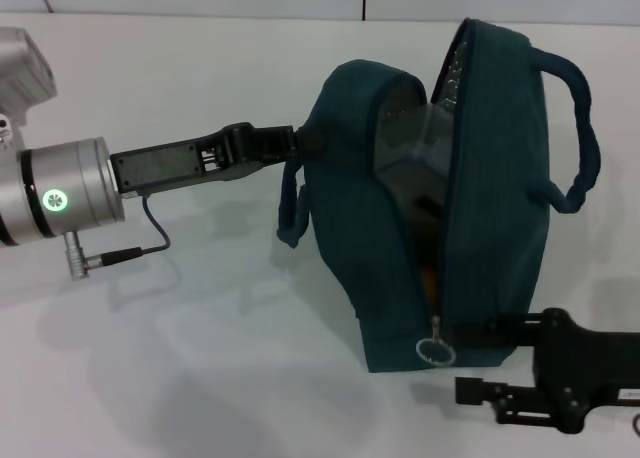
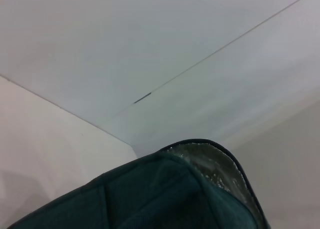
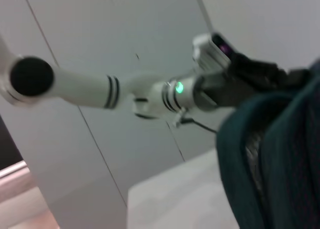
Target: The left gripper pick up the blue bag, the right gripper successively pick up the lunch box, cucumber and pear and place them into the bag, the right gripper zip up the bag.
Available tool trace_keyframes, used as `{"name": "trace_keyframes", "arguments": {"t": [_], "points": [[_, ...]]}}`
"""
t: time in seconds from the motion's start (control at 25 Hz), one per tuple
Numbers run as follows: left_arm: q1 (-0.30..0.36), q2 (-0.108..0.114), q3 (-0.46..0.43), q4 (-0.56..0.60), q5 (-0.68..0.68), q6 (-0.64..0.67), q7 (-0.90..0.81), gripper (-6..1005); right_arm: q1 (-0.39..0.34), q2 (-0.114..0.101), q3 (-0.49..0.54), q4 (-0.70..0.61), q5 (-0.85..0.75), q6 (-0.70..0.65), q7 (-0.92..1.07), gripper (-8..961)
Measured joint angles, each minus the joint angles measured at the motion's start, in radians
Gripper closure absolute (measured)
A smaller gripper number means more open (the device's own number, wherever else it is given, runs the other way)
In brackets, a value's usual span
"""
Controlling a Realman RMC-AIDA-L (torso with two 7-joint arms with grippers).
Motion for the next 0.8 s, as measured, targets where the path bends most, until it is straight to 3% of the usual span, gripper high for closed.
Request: {"name": "trace_keyframes", "arguments": {"t": [0.48,0.8], "points": [[0.002,0.0,0.0,-0.009,0.0,0.0,0.003,937,0.037,0.037,0.0,-0.01,-0.053,0.11,0.031,393],[0.007,0.001,0.0,-0.009,0.0,0.0,0.005,937,0.041,0.05,0.017,-0.012,-0.05,0.151,0.033,393]]}}
